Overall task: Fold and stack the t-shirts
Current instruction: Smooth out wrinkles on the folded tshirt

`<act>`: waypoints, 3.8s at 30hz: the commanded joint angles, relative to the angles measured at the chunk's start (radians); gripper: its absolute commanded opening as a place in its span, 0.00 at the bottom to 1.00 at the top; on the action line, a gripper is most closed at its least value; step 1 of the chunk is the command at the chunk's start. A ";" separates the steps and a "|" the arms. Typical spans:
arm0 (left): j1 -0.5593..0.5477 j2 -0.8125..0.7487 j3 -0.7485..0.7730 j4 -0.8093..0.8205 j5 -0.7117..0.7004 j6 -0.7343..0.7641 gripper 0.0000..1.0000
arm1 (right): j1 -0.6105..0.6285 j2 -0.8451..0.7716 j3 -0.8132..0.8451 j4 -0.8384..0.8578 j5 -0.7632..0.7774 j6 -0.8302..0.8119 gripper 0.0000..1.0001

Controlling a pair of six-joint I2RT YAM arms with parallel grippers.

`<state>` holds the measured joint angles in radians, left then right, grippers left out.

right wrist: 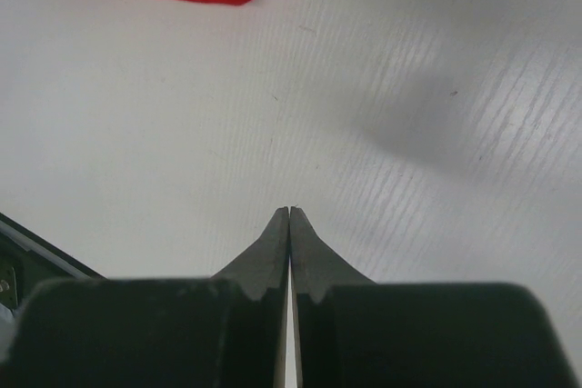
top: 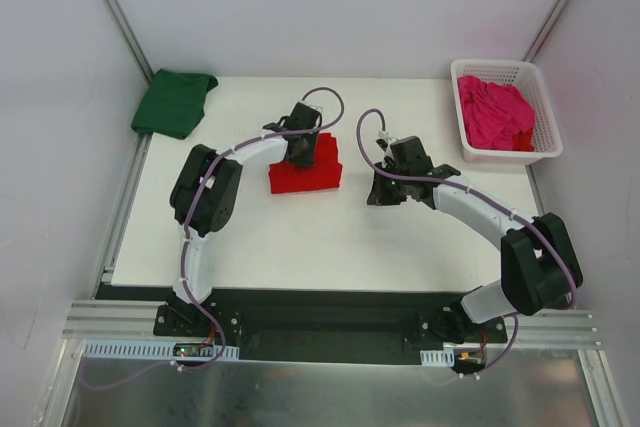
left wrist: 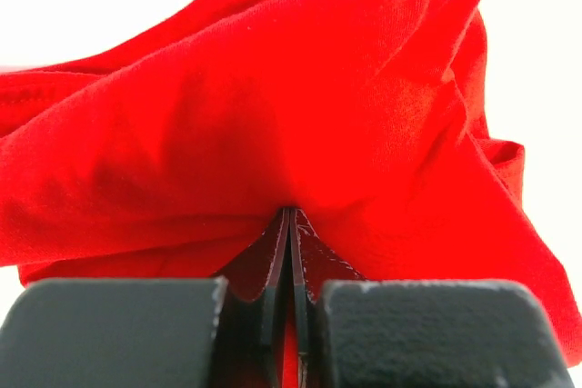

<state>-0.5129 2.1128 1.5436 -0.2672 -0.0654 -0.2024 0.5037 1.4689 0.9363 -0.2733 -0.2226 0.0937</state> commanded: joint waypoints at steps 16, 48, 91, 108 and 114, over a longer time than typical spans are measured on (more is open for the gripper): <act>-0.196 -0.283 -0.436 -0.124 -0.025 -0.264 0.00 | 0.002 -0.048 -0.008 0.011 0.014 0.011 0.02; -0.319 -0.507 -0.389 -0.198 -0.202 -0.284 0.00 | 0.120 -0.363 -0.074 -0.173 0.117 0.032 0.01; -0.047 -0.429 -0.445 0.043 0.119 -0.144 0.00 | 0.768 -0.039 -0.093 0.026 0.644 0.232 0.01; 0.001 -0.355 -0.477 0.062 0.116 -0.140 0.00 | 0.766 0.057 -0.082 0.048 0.657 0.270 0.01; 0.030 -0.379 -0.543 0.062 0.096 -0.158 0.00 | 0.737 0.100 -0.100 0.101 0.658 0.288 0.01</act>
<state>-0.5079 1.7550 1.0492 -0.1905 0.0528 -0.3550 1.2621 1.5467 0.8207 -0.2291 0.4084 0.3489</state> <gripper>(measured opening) 0.002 0.018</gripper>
